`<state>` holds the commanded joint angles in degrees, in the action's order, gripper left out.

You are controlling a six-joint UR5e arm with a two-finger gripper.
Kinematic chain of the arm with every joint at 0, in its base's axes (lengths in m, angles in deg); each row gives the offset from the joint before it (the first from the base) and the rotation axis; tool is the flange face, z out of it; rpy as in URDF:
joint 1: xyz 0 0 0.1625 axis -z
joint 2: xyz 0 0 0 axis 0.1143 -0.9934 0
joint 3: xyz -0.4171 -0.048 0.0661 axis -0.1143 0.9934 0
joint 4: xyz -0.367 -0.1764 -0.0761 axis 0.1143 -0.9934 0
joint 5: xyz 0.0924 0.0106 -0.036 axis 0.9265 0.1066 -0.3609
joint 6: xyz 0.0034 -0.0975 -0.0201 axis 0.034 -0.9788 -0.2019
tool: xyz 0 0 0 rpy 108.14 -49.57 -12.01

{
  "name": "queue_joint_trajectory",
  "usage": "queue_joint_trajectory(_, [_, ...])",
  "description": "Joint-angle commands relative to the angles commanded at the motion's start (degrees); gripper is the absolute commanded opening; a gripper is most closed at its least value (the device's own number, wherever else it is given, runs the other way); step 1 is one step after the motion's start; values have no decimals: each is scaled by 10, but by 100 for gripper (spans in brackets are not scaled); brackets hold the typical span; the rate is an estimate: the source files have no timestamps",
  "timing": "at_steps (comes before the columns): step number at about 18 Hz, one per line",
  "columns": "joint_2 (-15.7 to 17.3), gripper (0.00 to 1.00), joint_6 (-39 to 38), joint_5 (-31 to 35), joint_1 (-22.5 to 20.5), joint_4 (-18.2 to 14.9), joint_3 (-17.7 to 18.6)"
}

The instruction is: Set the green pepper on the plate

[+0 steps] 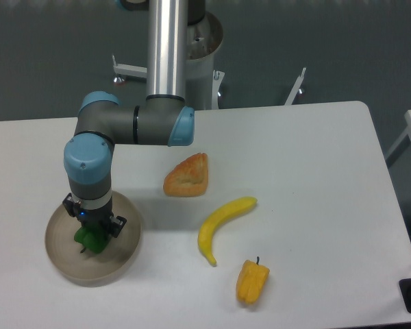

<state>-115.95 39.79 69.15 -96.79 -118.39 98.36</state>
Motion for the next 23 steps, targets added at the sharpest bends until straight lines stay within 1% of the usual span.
queue_joint_trajectory(1, [2, 84, -1, 0, 0, 0, 0])
queue_joint_trajectory(2, [3, 93, 0, 1, 0, 0, 0])
queue_joint_trajectory(4, [11, 100, 2, -1, 0, -1, 0])
queue_joint_trajectory(7, [25, 100, 10, -1, -6, -3, 0])
queue_joint_trajectory(10, [47, 100, 24, 6, -34, -8, 0])
queue_joint_trajectory(12, [58, 100, 81, 6, -53, -9, -3])
queue_joint_trajectory(15, [77, 100, 159, 10, -106, -10, -3])
queue_joint_trajectory(17, [88, 100, 232, 29, -140, -10, 3])
queue_joint_trajectory(19, [90, 100, 309, 54, -168, -8, 8])
queue_joint_trajectory(21, [96, 100, 349, 60, -198, -8, 6])
queue_joint_trajectory(23, [97, 100, 373, 61, -214, -7, -4])
